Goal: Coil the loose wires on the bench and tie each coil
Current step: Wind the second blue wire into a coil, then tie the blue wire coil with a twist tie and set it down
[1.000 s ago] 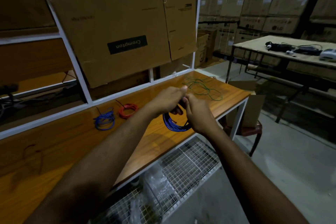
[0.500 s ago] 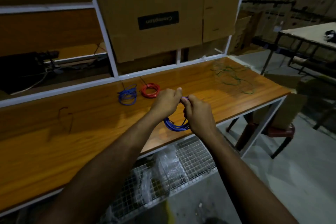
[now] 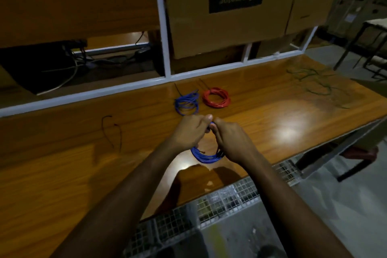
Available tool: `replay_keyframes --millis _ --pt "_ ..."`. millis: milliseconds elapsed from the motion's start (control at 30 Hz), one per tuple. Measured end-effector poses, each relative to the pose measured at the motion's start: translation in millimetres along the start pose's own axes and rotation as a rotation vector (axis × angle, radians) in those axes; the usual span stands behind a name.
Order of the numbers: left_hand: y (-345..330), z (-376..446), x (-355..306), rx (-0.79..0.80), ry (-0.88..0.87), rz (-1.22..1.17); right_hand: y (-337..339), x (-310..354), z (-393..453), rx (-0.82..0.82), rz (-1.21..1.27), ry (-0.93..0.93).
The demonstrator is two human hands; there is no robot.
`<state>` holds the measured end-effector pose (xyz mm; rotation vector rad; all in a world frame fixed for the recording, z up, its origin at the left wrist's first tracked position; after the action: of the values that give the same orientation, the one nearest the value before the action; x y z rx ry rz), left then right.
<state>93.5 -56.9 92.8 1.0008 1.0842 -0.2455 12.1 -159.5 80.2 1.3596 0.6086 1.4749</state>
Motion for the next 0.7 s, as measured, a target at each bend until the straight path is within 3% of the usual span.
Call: replay_keyframes --millis 200,467,533,600,700 --pt "42.9 -5.0 67.3 -0.153 0.103 -0.042 -51.8 42.8 36.8 -0.008 0.066 0.025" --pt "82.8 -15.5 121.1 -0.171 0.176 0.019 -106.5 72.0 67.3 0.114 0.165 -0.038" --pt "91.5 -19.6 132.0 -0.202 0.220 0.006 -117.1 76.4 76.9 0.180 0.317 -0.085" --pt "101.1 -25.5 144.5 -0.237 0.247 -0.021 -130.6 71.7 88.7 0.251 0.593 -0.252" --pt "122.8 -34.2 163.0 -0.296 0.279 -0.065 -160.3 62.0 114.2 0.246 0.845 -0.437"
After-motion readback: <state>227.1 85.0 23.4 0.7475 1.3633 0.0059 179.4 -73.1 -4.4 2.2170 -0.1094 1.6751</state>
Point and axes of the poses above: each hand's wrist, its own z-axis towards the middle knuckle, its own y-axis out of the back of the hand, x = y × z, the point moved 5 cm from there along z, towards the middle knuckle, and after that the axes turned 3 degrees about -y, right-handed, at the moved point
